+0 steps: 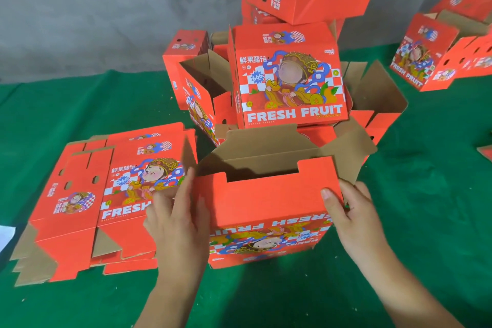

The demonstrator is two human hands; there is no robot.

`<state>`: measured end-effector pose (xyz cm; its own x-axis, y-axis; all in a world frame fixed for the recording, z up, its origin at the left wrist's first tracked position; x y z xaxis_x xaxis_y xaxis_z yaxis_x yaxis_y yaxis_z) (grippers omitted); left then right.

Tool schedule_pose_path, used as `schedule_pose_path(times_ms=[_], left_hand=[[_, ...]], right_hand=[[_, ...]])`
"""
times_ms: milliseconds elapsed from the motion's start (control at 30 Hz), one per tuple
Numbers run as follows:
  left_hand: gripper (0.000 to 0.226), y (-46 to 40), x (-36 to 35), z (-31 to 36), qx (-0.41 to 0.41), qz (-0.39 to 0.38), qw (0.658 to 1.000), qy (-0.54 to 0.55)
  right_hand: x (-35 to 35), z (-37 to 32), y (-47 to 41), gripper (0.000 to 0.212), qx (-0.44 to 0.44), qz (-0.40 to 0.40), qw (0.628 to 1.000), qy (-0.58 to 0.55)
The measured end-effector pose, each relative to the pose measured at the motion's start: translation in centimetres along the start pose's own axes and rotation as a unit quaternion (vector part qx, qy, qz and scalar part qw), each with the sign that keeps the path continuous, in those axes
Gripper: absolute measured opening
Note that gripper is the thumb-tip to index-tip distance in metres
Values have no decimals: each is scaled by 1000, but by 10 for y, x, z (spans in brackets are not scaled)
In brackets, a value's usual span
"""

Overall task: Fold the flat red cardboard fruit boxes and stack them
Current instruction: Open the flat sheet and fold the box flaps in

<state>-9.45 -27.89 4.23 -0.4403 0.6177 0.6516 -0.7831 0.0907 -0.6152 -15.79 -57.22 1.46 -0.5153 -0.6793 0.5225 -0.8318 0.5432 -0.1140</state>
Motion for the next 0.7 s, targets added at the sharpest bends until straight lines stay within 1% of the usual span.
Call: schedule_pose_path(times_ms=[33,100,167,233,300,367,433,467,533,633,667,700], left_hand=[[47,0,-2,-1,-33,1,999,25],[42,-3,-3,-1,-69,-2,995,73],[34,-9,-4,-4,-82,-23,991,107],[31,-13,-3,-11,-104,-71,985,119],[37,-16,-1,-16,-121,-125,979,102],[39,-21,1,-15,-123,-175,974,78],[60,-31,0,-7,-123,-235,964,8],[68,-37,-3,-2,-125,-254,958,-39],[73,-48,-13,0,-110,-264,953,-99],[79,-65,-26,5,-67,-320,932,-158],[79,-69,-31,7,-60,-319,930,-171],[79,-72,-34,8,-56,-300,936,-174]], right_hand=[[-1,-1,-1,43,-6,-14,1000,-22],[-2,-3,-2,76,-12,-29,998,-49],[-2,-8,-2,90,-4,-41,998,-55],[-1,-9,-1,97,0,-47,996,-79],[-2,-11,2,93,12,-52,998,-36],[-5,-10,6,82,43,-51,998,19],[-7,-10,8,75,59,-40,997,26],[-7,-10,9,73,63,-35,997,23],[-7,-8,9,67,81,-22,996,21],[-5,-5,11,63,97,-7,995,36],[-4,-3,11,60,94,-10,995,36],[-4,-2,11,56,88,-17,995,37]])
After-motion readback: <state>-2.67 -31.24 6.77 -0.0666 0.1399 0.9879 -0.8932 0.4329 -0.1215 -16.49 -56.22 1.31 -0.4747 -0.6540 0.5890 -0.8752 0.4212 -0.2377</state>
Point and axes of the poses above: each hand's wrist, its own y-axis away from the middle knuckle, its own x-axis out of the back of the hand, z = x × y, the point moved 1 cm from there along -y, towards the middle knuckle, and after that the axes turned 10 degrees about -x, right-handed, at the moved point
